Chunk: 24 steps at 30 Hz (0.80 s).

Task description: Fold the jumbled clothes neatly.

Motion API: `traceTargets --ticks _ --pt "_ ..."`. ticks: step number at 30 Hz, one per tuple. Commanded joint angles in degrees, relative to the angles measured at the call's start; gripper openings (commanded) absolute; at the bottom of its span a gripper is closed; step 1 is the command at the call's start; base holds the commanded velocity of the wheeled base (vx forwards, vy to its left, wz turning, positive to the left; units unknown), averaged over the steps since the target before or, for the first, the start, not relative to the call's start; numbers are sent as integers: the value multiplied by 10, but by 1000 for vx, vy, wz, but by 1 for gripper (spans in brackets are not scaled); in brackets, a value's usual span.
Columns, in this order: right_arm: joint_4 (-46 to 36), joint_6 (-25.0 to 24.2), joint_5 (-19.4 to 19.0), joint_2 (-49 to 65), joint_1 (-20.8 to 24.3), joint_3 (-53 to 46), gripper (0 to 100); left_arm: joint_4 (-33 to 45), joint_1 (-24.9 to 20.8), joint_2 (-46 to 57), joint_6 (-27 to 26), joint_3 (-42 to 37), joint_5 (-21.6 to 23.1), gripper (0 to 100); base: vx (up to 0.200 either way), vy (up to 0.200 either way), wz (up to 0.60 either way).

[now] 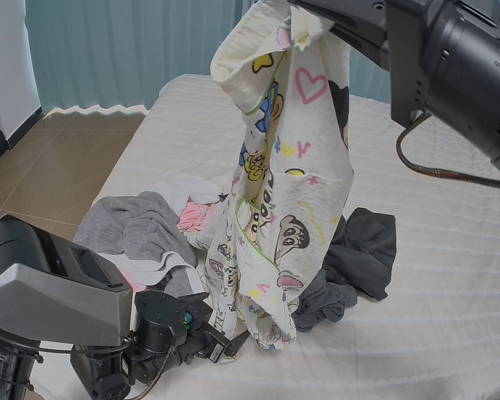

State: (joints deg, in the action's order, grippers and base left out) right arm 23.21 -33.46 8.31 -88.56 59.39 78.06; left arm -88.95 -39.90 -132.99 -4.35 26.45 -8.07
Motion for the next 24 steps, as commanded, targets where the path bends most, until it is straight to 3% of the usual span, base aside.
traceTargets --ticks 1,5,6,14,20,24 --pt "1 0 0 1 0 0 0 -3 1 -17 3 38 1 100 0 0 0" --pt "0 0 0 1 -1 0 0 -4 1 -33 1 55 0 100 0 0 0" --pt "1 0 0 2 -1 0 0 -4 3 -35 3 52 1 0 0 0 0" --pt "1 0 -1 13 -29 -17 0 -4 4 -28 29 29 -1 0 0 0 0" --pt "1 -1 -11 49 -97 -80 0 -5 8 45 51 -52 -3 0 0 0 0" --pt "1 -1 -23 88 -171 -135 0 -4 18 167 55 -118 -9 0 0 0 0"
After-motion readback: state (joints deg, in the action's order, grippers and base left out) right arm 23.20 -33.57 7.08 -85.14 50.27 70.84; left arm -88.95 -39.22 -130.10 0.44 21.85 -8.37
